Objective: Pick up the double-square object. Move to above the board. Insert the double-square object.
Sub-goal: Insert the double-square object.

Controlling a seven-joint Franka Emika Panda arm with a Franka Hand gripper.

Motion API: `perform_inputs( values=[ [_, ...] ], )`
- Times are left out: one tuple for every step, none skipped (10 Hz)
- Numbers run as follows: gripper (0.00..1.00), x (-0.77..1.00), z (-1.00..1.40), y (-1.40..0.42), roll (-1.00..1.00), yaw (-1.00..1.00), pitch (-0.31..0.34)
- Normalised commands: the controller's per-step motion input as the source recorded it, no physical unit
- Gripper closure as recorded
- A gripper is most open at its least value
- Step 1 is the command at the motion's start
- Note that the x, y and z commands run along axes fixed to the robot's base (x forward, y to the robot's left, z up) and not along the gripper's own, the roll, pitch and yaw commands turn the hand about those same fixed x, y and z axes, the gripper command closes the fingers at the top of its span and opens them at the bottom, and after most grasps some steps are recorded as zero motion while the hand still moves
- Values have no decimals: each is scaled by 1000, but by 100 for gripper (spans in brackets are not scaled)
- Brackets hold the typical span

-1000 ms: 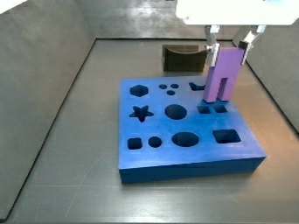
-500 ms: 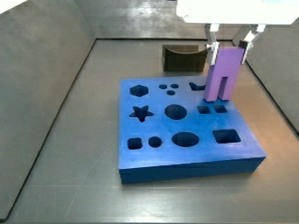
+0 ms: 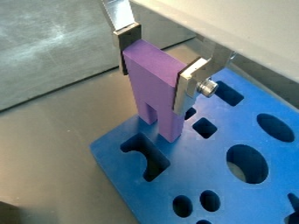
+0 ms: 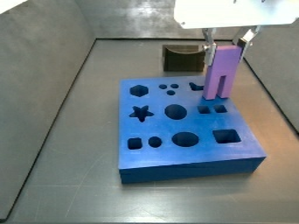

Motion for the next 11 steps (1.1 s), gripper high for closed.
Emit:
perform_inputs(
  values=[
    [100,6,0,-46,0,-11,0],
    [100,0,0,-194,0,-71,-9],
    [100,-26,0,-386,623,-20,-6],
    [100,0,0,-437,1000,-9,0],
    [100,0,26,-357,746,0,0],
    [100,0,86,-409,871,0,0],
    [100,0,0,-417,934,0,0],
    [100,0,-11,-403,649,0,0],
    [100,60,-106,-291,180,-71,0],
    [100,254,-140,-160,0,-177,77],
    [100,471,-120,-86,0,-160,283]
  ],
)
